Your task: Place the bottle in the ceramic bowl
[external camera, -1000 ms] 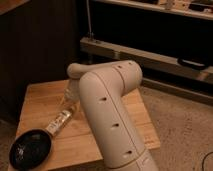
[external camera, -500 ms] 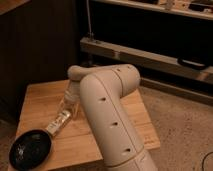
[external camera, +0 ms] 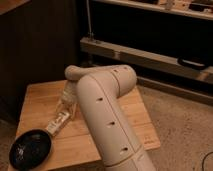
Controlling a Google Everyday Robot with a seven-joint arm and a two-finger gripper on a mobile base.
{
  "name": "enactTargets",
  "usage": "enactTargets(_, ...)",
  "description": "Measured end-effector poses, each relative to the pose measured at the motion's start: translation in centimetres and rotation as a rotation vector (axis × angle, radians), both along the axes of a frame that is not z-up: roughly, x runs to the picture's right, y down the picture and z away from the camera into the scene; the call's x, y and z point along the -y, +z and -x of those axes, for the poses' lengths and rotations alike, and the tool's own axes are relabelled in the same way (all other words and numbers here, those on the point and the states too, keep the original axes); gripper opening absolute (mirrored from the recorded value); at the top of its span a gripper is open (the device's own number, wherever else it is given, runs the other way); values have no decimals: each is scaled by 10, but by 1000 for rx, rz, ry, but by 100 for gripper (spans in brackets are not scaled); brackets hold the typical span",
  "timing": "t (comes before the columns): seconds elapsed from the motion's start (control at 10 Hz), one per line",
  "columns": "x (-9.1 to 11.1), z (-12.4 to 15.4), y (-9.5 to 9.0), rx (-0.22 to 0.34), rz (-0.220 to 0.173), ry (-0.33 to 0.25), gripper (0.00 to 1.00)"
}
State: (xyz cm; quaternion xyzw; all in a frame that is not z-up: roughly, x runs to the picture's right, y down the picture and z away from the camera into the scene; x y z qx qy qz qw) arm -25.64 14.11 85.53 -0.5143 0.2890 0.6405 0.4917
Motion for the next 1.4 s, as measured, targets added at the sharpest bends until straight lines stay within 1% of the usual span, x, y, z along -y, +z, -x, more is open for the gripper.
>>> enactTargets(0.1,0,3,-2,4,2,-13,51)
enactTargets(0.2,0,3,-2,4,5,-21,43)
enactTargets(0.6,-1,9,-5,-13,9,-78,4)
enactTargets(0.7,-1,10,-5,-16,6,-89,0)
enactTargets(1.0,-1,10,-4,-24,0,-108,0)
enactTargets(1.1,2,9,-5,-25,-4,-108,0)
enactTargets(1.3,10,4,-8,-27,-14,-97,0)
enactTargets(1.4,21,-3,-14,-21,-27,-72,0)
